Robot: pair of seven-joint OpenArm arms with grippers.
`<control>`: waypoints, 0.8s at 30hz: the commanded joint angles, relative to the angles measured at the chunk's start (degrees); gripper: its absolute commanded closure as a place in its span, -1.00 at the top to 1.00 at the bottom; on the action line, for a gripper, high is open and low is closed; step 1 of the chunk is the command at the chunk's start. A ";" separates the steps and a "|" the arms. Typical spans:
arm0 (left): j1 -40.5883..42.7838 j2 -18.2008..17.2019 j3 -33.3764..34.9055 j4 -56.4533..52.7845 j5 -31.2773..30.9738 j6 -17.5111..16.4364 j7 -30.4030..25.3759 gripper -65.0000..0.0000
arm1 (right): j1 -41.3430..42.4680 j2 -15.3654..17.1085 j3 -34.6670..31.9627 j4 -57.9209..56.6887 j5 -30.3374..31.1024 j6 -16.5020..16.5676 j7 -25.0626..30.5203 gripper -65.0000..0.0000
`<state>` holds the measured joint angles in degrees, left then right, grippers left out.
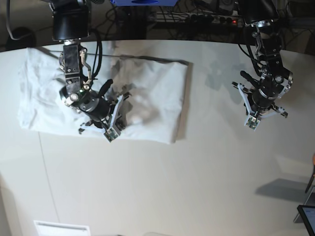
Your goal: Fold the T-shirt properly
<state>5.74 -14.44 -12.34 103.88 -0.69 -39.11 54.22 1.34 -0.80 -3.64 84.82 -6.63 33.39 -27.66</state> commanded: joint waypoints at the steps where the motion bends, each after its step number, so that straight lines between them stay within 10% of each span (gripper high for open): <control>1: -0.77 -0.64 -0.19 0.87 -0.41 0.12 -0.72 -1.00 | 0.19 0.05 -0.10 3.49 0.61 -0.02 1.68 -0.89; 24: -2.88 8.06 4.91 -2.82 4.86 -0.89 -0.81 -1.00 | -15.01 -0.13 24.43 22.92 0.88 -4.24 -0.52 -0.89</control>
<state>3.42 -5.98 -7.18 100.36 4.27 -40.38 54.08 -14.20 -1.15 20.71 106.34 -6.42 29.06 -29.89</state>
